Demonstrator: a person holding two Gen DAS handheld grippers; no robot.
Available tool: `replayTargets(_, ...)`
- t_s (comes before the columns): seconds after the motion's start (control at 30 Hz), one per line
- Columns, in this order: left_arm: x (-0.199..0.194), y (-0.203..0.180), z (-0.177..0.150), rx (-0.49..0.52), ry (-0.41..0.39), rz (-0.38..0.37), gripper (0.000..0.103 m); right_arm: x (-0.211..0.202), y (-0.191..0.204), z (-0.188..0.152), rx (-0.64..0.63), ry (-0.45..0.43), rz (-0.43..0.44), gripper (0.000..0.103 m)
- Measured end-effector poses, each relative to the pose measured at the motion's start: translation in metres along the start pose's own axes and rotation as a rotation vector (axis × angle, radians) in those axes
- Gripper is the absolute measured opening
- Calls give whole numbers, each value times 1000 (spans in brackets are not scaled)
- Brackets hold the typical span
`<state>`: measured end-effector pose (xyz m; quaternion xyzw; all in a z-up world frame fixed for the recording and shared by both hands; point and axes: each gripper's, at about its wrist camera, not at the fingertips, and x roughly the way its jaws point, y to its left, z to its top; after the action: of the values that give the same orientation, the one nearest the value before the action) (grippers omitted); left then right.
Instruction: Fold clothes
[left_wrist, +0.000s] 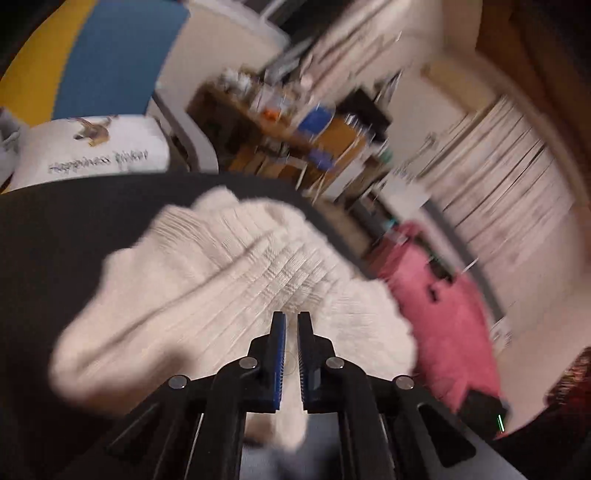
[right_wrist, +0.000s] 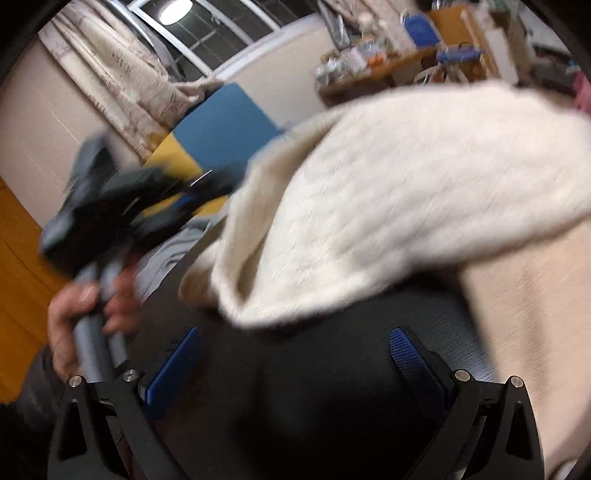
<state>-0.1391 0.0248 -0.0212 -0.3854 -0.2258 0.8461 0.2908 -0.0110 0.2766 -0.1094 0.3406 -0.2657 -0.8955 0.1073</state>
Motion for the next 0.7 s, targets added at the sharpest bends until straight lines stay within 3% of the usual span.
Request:
replayTargets(0.03, -21, 9, -5, -23, -24, 10, 5, -11, -3, 8, -14, -43, -30, 103)
replayTargets(0.1, -41, 29, -10, -64, 0, 39, 3, -32, -8, 22, -50, -125, -128, 103)
replayTargets(0.13, -42, 30, -14, -36, 22, 83, 5, -39, -10, 29, -59, -149, -195, 103)
replayTargets(0.2, -43, 29, -20, 26, 67, 175, 23, -51, -20, 46, -25, -174, -282, 103)
replayTargets(0.23, -36, 23, -20, 51, 90, 177, 23, -58, -26, 55, -7, -187, -325, 103)
replayTargets(0.33, -9, -1, -17, 132, 154, 176, 30, -71, -48, 71, 90, -215, -324, 103)
replayTargets(0.4, 23, -25, -11, 236, 184, 216, 34, -76, -61, 77, 130, -225, -325, 103)
replayTargets(0.53, 87, -57, -4, 365, 258, 262, 37, -70, -59, 72, 140, -197, -351, 103)
replayTargets(0.67, 141, -67, 5, 400, 325, 268, 37, -50, -69, 85, 128, -203, -371, 103)
replayTargets(0.7, 152, -67, 6, 410, 328, 306, 37, -48, -75, 88, 129, -209, -364, 103)
